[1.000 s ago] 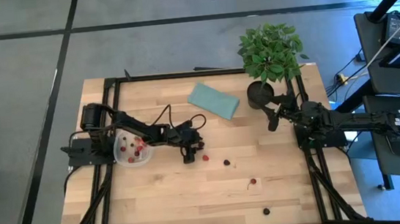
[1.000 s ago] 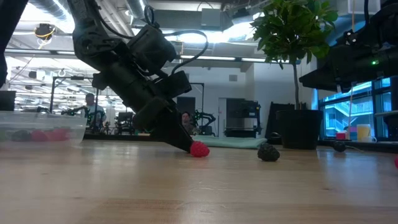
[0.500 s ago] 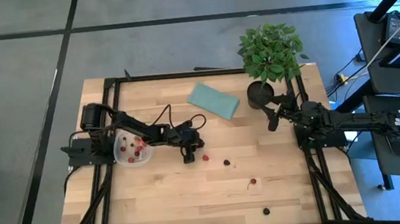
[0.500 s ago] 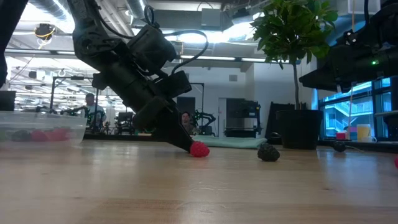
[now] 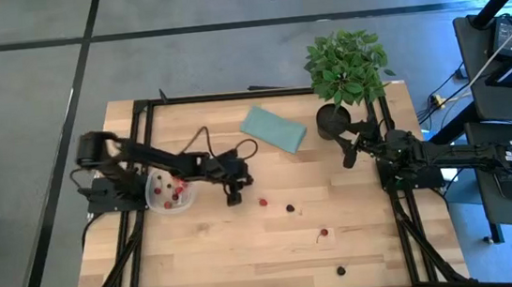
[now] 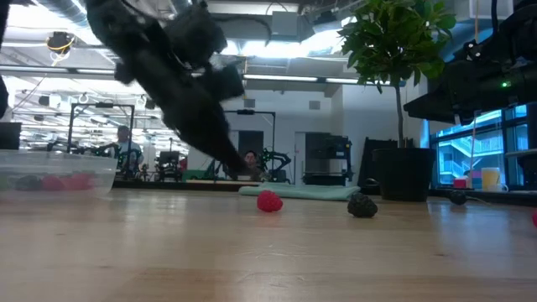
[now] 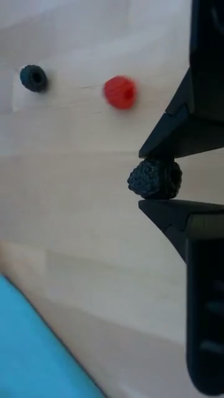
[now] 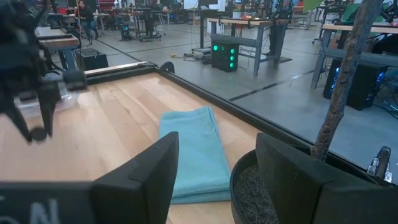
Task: Pick and placing Produce into tupperware
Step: Put the top blackberry into the transparent bin
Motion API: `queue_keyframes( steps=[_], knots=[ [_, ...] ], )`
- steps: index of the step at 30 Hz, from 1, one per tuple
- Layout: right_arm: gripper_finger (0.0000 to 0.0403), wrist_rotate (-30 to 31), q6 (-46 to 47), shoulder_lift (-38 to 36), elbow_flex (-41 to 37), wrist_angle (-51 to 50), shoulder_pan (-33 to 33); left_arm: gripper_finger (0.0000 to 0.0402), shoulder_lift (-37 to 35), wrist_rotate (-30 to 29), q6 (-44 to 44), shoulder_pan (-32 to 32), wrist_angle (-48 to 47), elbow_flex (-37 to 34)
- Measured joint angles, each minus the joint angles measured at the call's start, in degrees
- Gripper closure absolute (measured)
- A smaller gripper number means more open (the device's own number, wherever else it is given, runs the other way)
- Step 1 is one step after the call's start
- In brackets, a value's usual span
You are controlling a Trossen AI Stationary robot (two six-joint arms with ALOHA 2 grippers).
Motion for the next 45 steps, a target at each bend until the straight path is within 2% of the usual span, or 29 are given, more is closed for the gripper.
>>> queue_keyframes(
  steps=[7, 12, 16, 20, 22, 35, 45],
  knots=[
    [0.0186, 0.0, 0.0, 0.0, 0.0, 0.0, 0.0, 0.0303, -19.3, -0.1, -9.9, 1.4, -29.4, 0.0],
    [0.0186, 0.0, 0.0, 0.0, 0.0, 0.0, 0.0, 0.0309, -31.0, -0.2, -24.3, 2.8, -51.5, 0.0],
    [0.0186, 0.0, 0.0, 0.0, 0.0, 0.0, 0.0, 0.0310, -36.0, -0.1, -37.9, 2.8, -67.4, 0.0],
    [0.0186, 0.0, 0.0, 0.0, 0.0, 0.0, 0.0, 0.0304, -36.9, -0.2, -47.6, 2.8, -78.5, 0.0],
    [0.0186, 0.0, 0.0, 0.0, 0.0, 0.0, 0.0, 0.0303, -36.9, -0.4, -48.2, 2.8, -79.7, 0.0],
    [0.0186, 0.0, 0.0, 0.0, 0.0, -0.1, 0.0, 0.0303, -35.9, 1.8, -50.8, 2.8, -70.3, -7.6],
    [0.0186, 0.0, 0.0, 0.0, 0.0, -0.2, 0.0, 0.0300, -35.6, 2.6, -51.0, 2.8, -69.4, -8.1]
  ],
)
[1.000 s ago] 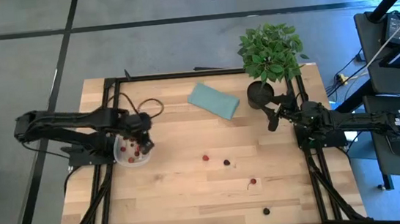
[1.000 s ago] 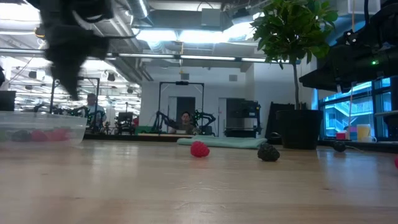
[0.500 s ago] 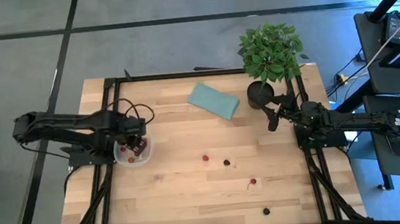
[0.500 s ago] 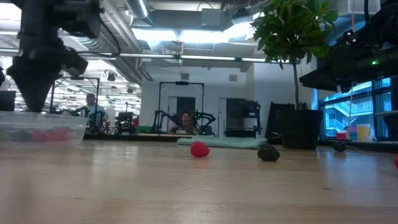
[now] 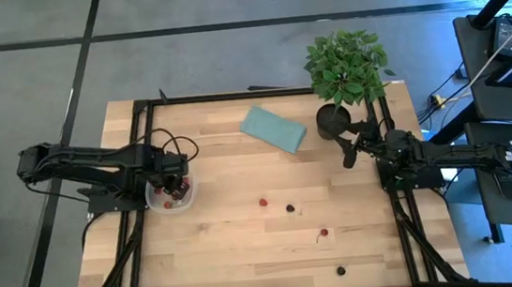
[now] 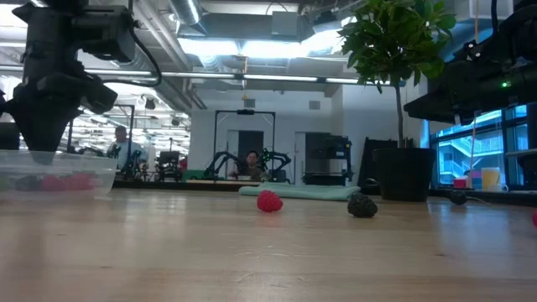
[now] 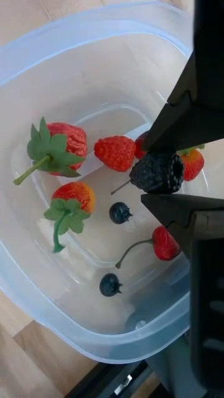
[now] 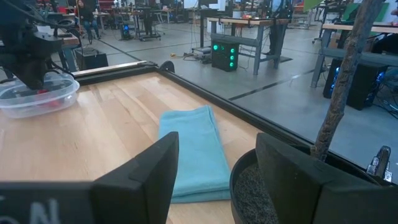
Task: Pick and placing Produce into tupperware
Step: Put the top blackberry into the transparent bin, then put the red raspberry into the transparent bin
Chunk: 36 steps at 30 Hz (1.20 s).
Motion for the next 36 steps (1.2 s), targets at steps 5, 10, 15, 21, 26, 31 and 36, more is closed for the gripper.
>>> queue_keyframes(
  steps=[5, 10, 15, 21, 26, 31, 36],
  knots=[
    [0.0186, 0.0, 0.0, 0.0, 0.0, 0.0, 0.0, 0.0289, 0.0, 0.1, 0.0, 0.0, 0.0, 0.0],
    [0.0186, 0.0, 0.0, 0.0, 0.0, 0.0, 0.0, 0.0285, 0.0, 0.1, 0.1, 0.0, 0.0, 0.0],
    [0.0186, 0.0, 0.0, 0.0, 0.0, 0.0, 0.0, 0.0288, 0.0, 0.1, 0.3, 0.0, -0.1, 0.0],
    [0.0186, 0.0, 0.0, 0.0, 0.0, 0.0, 0.0, 0.0279, 0.0, 0.1, 0.3, 0.0, -0.1, 0.0],
    [0.0186, 0.0, 0.0, 0.0, 0.0, 0.0, 0.0, 0.0267, 0.0, 0.1, 0.3, 0.0, -0.1, 0.0],
    [0.0186, 0.0, 0.0, 0.0, 0.0, 0.0, 0.0, 0.0257, 0.0, 0.1, 0.3, 0.0, -0.1, 0.0],
    [0.0186, 0.0, 0.0, 0.0, 0.0, 0.0, 0.0, 0.0259, 0.0, 0.1, 6.3, 0.0, -0.3, 2.3]
  ],
)
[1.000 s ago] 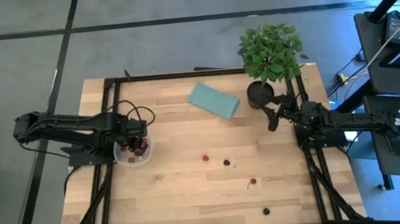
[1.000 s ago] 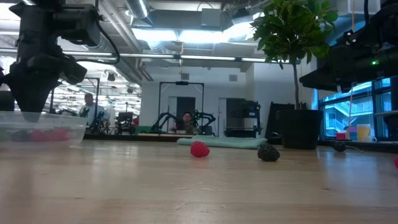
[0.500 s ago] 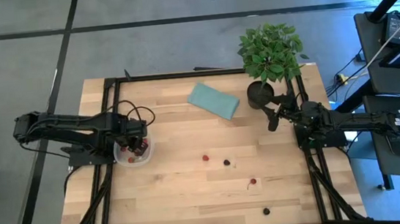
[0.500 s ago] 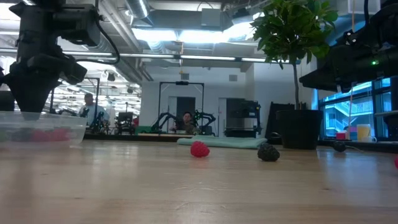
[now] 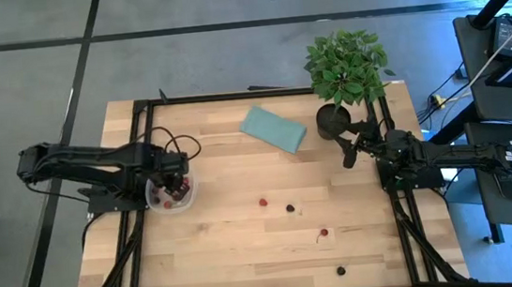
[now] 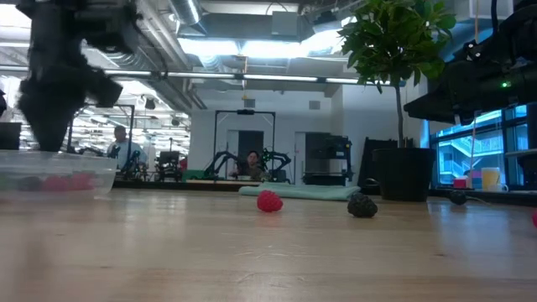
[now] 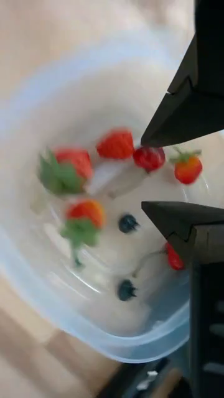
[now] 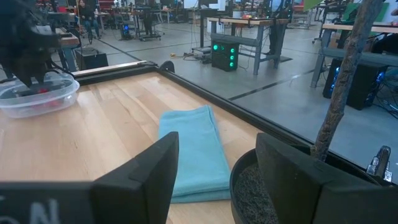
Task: Pick and placing Produce into tupperware
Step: Put the red raspberry into the transparent bin
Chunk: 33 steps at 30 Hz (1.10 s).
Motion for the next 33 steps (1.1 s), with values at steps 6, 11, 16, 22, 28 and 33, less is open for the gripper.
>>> queue_keyframes(
  steps=[6, 11, 16, 22, 28, 33],
  knots=[
    [0.0186, 0.0, 0.0, 0.0, 0.0, 0.0, 0.0, 0.0260, 0.0, -4.0, 10.1, 0.0, 7.3, 7.0],
    [0.0186, 0.0, 0.0, 0.0, 0.0, 0.0, 0.0, 0.0260, 0.0, -4.4, 23.4, 0.0, 27.1, 8.9],
    [0.0186, 0.0, 0.2, 0.0, 0.0, 0.3, 0.0, 0.0259, 0.0, -0.8, 34.6, 0.0, 37.8, 8.9],
    [0.0186, 0.0, 0.2, 0.0, 0.0, 0.3, 0.0, 0.0218, 3.3, 0.2, 37.4, 0.0, 41.3, 7.8],
    [0.0186, 0.0, 0.2, 0.0, 0.0, 0.8, 0.0, 0.0154, 12.6, 1.7, 39.7, -0.9, 49.8, 7.4],
    [0.0186, 0.0, 0.2, 0.0, 0.0, 0.7, 0.0, 0.0132, 21.5, 1.7, 41.5, -2.1, 59.6, 7.4]
  ],
)
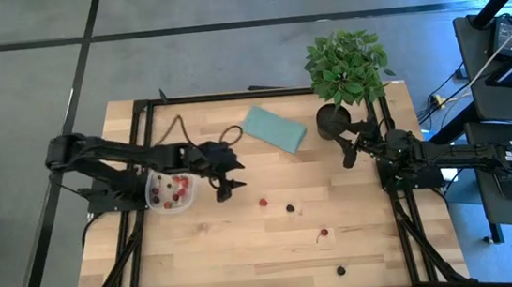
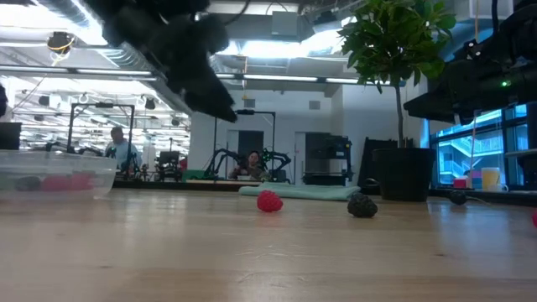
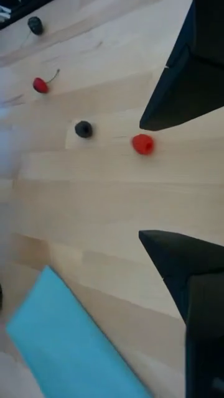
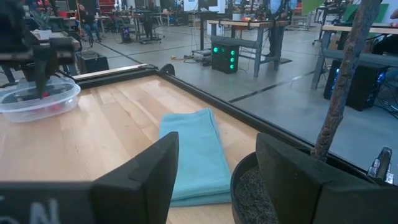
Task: Pick and placing Produce into tupperware
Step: Put the red raspberry into the transparent bin
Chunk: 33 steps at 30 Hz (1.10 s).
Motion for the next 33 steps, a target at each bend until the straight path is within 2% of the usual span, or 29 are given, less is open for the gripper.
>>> queue_keyframes(
  steps=[4, 9, 24, 33],
  knots=[
    [0.0186, 0.0, 0.0, 0.0, 0.0, 0.0, 0.0, 0.0132, 6.1, 0.1, 4.6, -2.5, 8.9, 0.0],
    [0.0186, 0.0, 0.0, 0.0, 0.0, -0.2, 0.0, 0.0134, 12.1, 0.1, 5.0, -5.0, 17.1, 0.0],
    [0.0186, 0.0, 0.0, 0.0, 0.0, -0.5, 0.0, 0.0135, 26.2, 1.8, 5.6, -7.6, 31.3, 0.0],
    [0.0186, 0.0, 0.0, 0.0, 0.0, -0.8, 0.0, 0.0135, 29.8, 1.7, 5.2, -7.6, 32.8, 0.0]
  ],
)
